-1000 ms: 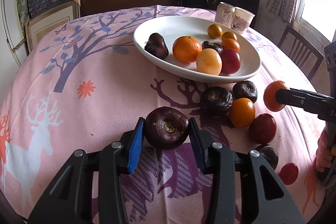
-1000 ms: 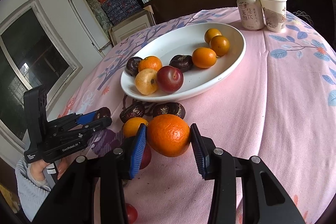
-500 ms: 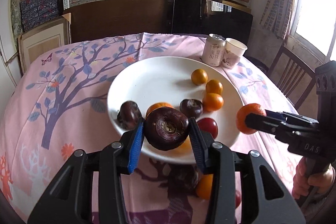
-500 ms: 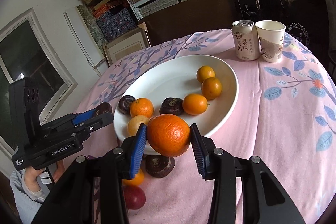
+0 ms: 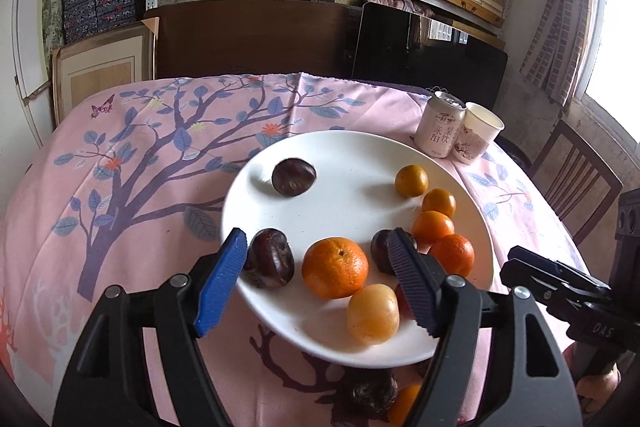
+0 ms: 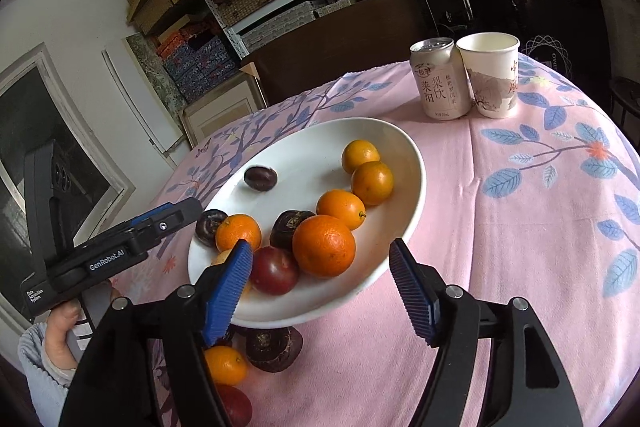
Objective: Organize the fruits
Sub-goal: 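Release both fruits onto the white plate by opening both tools, then move both open tools back toward the fruit left on the cloth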
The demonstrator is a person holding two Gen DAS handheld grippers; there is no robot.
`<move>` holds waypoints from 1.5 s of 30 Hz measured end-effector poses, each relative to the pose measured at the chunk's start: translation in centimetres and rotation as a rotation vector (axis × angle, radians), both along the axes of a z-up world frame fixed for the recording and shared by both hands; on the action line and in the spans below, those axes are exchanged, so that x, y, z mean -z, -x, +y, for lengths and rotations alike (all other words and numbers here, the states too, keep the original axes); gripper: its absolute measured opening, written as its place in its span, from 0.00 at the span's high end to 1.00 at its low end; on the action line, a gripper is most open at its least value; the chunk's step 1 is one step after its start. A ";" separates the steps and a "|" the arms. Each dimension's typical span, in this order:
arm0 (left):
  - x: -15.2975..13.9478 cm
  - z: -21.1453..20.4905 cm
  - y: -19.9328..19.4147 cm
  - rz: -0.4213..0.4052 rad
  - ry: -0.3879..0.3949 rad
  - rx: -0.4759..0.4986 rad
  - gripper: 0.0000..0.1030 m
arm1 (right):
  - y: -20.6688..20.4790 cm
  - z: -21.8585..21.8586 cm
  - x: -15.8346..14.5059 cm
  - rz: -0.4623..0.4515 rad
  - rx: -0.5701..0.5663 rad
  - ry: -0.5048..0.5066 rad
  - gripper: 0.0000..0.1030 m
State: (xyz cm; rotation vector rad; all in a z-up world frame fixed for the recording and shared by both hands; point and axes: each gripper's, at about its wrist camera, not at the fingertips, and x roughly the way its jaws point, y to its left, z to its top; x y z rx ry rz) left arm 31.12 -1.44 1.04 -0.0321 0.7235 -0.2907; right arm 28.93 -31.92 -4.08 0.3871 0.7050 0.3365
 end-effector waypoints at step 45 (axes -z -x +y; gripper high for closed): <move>5.0 0.4 8.3 -0.024 -0.309 0.047 0.04 | 3.3 -1.1 -0.7 -0.024 0.031 -0.038 0.15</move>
